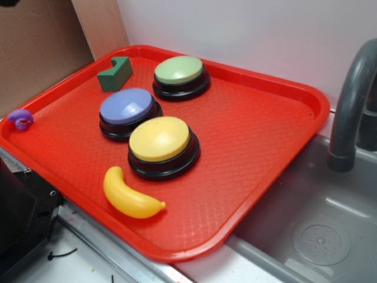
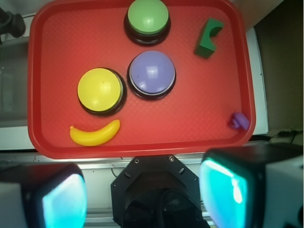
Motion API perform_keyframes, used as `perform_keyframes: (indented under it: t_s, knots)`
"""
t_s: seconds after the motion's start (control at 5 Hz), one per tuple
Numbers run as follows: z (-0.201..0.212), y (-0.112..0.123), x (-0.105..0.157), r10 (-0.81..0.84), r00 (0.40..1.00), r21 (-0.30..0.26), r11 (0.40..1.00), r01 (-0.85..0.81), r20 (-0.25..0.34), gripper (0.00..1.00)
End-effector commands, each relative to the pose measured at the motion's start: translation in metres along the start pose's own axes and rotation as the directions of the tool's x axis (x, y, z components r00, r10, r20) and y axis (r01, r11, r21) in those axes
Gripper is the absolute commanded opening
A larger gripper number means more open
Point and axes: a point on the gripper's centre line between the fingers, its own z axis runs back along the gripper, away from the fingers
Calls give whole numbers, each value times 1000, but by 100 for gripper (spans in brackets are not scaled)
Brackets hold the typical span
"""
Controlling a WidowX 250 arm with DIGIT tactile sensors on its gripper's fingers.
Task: Push the purple button.
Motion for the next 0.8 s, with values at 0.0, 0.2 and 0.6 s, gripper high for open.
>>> perform_keyframes:
  t_s: [0.0,0.2,0.6]
  knots:
    - [0,0,0,0,1000,0,1000,0,0,100]
    - [-51,43,22,39,999,-17,999,-40,-30,100]
    - [-129,56,68,-54,996,30,998,52,70,100]
